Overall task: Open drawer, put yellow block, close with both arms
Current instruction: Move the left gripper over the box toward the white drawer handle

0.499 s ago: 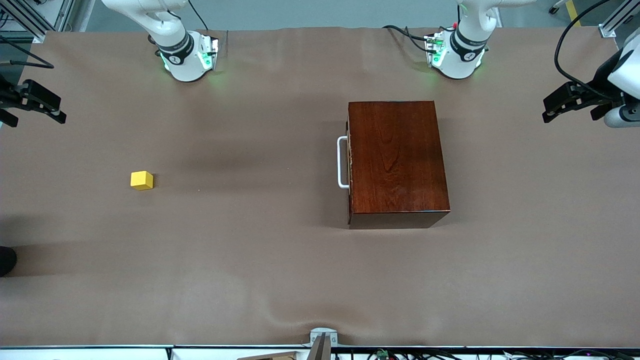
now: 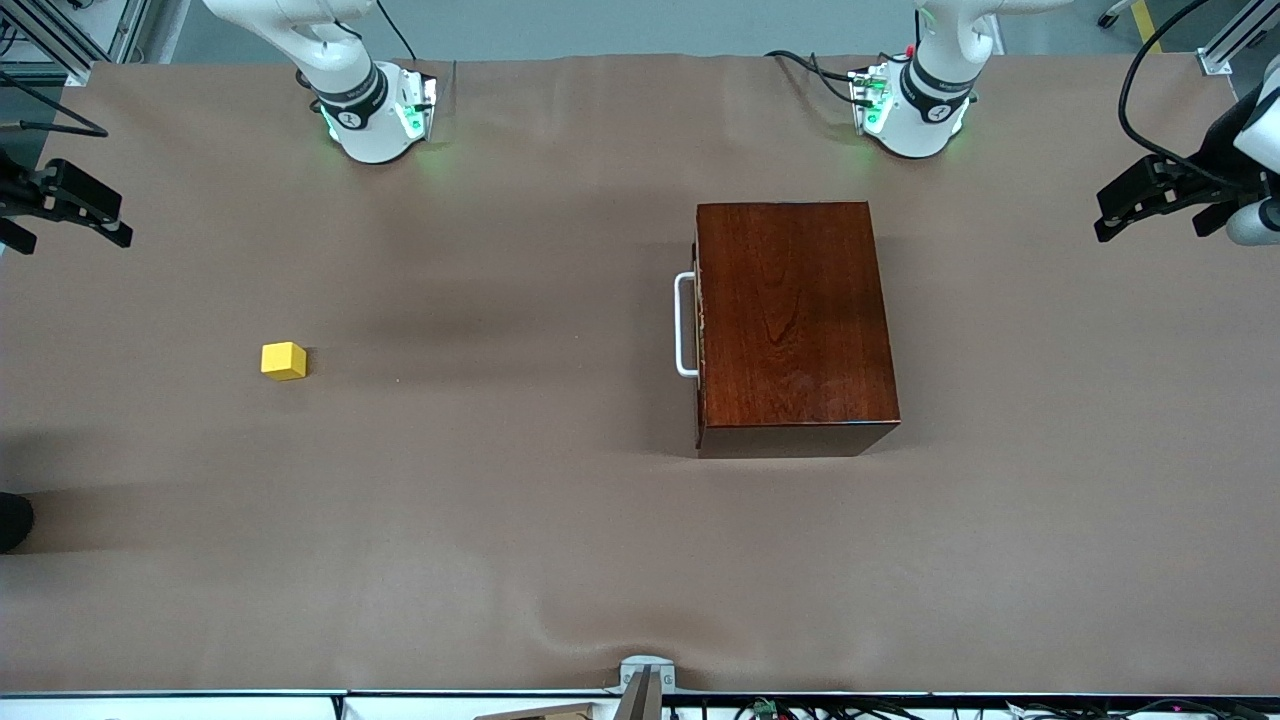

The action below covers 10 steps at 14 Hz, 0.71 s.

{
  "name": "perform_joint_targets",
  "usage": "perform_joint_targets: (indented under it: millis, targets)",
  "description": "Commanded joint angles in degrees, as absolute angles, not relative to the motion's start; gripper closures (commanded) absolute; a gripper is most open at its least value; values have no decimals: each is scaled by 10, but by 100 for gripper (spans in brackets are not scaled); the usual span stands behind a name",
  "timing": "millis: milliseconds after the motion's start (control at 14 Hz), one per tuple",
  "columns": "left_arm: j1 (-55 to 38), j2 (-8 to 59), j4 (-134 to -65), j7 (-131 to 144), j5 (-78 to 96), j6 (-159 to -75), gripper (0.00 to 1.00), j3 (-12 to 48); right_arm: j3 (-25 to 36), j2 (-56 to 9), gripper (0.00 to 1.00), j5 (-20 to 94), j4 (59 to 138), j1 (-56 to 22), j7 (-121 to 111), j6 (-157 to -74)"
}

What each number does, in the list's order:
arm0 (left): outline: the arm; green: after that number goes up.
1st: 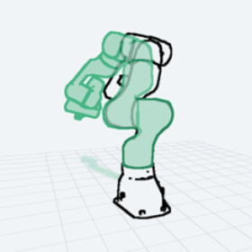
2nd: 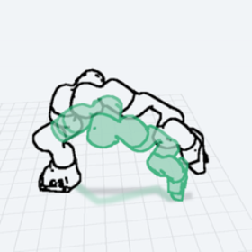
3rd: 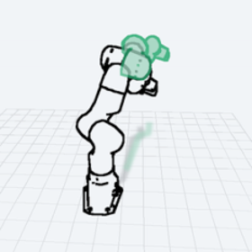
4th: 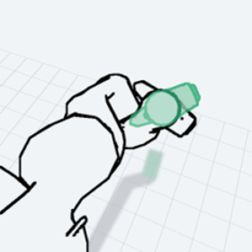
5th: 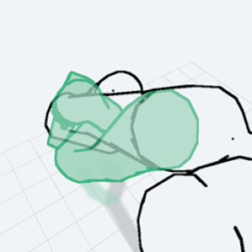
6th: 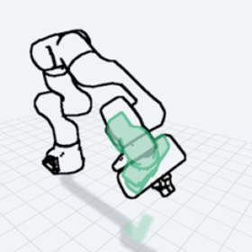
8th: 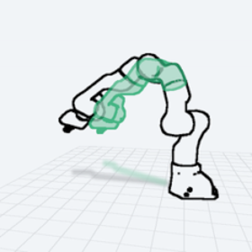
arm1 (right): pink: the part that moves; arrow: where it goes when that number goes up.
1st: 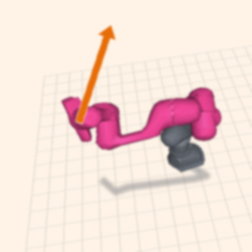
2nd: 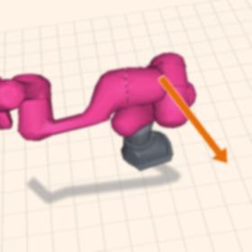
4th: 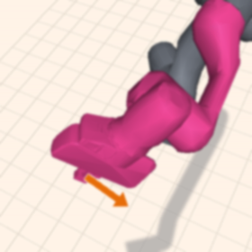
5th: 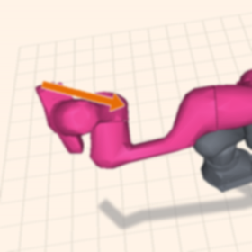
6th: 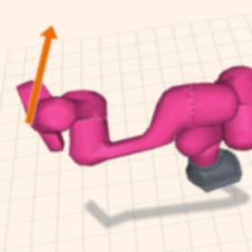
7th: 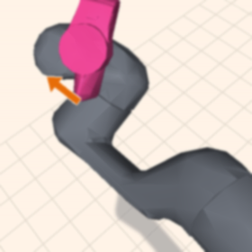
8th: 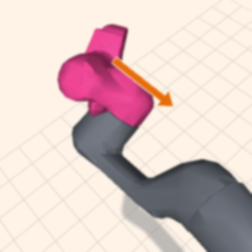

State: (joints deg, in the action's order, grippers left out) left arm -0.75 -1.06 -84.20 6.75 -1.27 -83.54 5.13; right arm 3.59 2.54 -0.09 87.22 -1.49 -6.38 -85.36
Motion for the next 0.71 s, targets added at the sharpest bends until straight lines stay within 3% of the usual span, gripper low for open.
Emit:
perform_joint_targets:
  millis: [0,641]
  targets:
    - [-15,0,-828,65,-15,-824,0,58,32,33,0,-4,871,-9,-60,-847]
    - [-133,69,-797,115,-13,-830,0,71,32,33,0,-4,871,-9,-60,-847]
